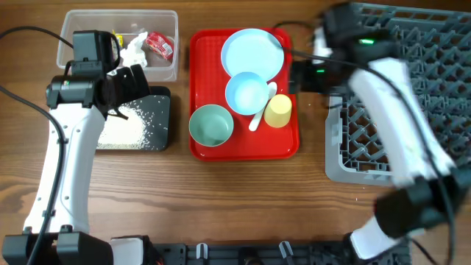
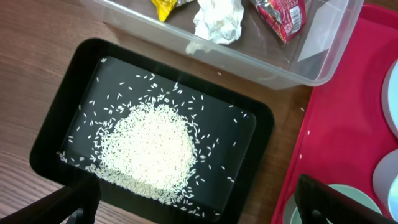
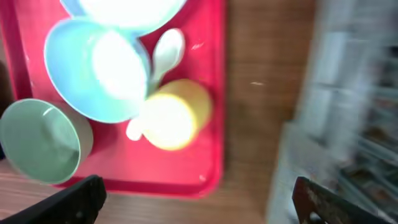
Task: Sort waste into correct bins and load items into the dishwasher rack
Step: 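Grasp the yellow cup on the red tray with the right gripper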
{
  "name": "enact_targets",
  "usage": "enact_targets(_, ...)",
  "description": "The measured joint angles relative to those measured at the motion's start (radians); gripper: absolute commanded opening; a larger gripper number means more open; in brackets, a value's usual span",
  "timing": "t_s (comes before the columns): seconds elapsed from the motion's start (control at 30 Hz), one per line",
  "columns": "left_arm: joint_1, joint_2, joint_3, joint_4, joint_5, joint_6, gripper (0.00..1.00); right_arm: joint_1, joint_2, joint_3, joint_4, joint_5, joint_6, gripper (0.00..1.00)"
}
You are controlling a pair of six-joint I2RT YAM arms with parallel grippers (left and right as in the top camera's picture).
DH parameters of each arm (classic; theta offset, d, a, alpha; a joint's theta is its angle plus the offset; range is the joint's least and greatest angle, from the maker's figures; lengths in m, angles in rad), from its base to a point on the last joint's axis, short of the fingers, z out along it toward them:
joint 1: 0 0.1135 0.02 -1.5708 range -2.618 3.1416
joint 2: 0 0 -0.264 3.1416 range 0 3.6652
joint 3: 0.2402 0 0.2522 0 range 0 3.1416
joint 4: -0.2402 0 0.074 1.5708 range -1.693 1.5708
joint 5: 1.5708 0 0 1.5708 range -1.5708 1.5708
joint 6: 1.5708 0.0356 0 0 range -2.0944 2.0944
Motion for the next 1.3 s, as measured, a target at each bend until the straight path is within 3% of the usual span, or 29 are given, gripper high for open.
enact_targets(0.1,0.0,0.0,0.0,0.0,0.0,0.0,1.0,0.068,0.23,0.0,0.077,0.004,0.012,0.94)
enact_targets(0.2,0.0,0.0,0.0,0.0,0.0,0.0,1.0,0.075,0.32,-0.004,0.111,0.004,0.016,0.89)
enact_targets(0.43,0.0,0.0,0.0,-0.001,0.0,0.0,1.0,0.076,0.323,-0.049,0.162,-0.013,0.027,0.77)
enact_targets(0.63,0.0,0.0,0.0,-0.001,0.0,0.0,1.0,0.085,0.322,-0.093,0.168,-0.031,0.04,0.55)
enact_targets(0.97,0.0,0.0,0.0,-0.001,0.0,0.0,1.0,0.085,0.301,-0.076,0.016,-0.037,0.042,0.46)
enact_targets(1.13,0.0,0.0,0.0,-0.001,0.0,0.0,1.0,0.08,0.14,-0.069,-0.007,-0.038,0.038,0.4)
enact_targets(1.3,0.0,0.0,0.0,-0.001,0.0,0.0,1.0,0.045,0.114,-0.064,-0.065,-0.038,0.03,0.39)
